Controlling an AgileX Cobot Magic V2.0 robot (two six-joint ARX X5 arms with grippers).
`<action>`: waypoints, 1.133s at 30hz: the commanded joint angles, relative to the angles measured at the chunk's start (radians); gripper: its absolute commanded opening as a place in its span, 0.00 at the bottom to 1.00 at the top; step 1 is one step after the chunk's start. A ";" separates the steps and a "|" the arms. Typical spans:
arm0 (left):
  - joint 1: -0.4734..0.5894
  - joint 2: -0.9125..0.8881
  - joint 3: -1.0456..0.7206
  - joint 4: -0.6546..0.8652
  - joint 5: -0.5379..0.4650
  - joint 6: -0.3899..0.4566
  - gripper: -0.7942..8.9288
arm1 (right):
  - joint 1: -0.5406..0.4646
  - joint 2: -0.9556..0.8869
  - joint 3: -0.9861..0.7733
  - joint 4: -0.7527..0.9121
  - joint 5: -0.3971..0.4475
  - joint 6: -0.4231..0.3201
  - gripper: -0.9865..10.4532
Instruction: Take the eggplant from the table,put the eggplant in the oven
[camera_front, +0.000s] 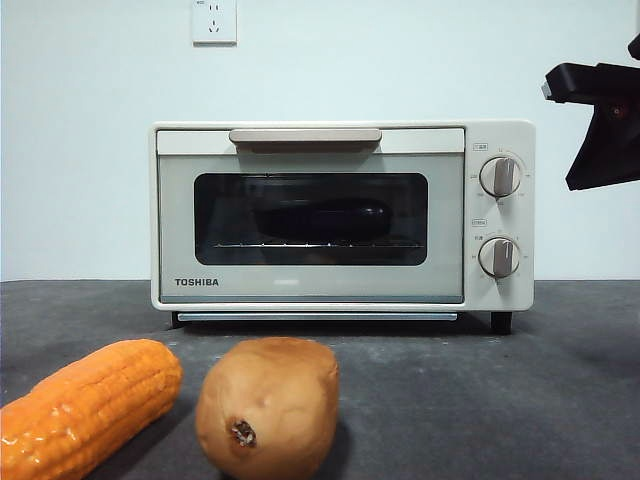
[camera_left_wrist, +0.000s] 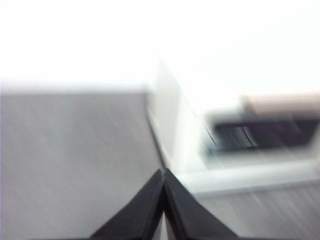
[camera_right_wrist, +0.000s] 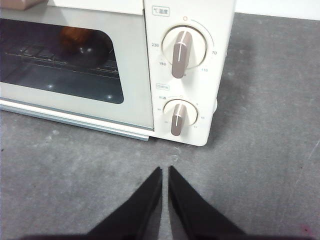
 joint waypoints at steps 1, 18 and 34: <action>0.074 -0.063 -0.067 0.093 -0.005 0.057 0.09 | 0.006 0.003 0.005 0.010 0.005 0.016 0.09; 0.295 -0.173 -0.325 0.216 -0.001 0.055 0.09 | 0.006 0.003 0.005 0.011 0.005 0.016 0.09; 0.309 -0.173 -0.413 0.214 -0.001 0.055 0.09 | 0.006 0.003 0.005 0.011 0.005 0.016 0.09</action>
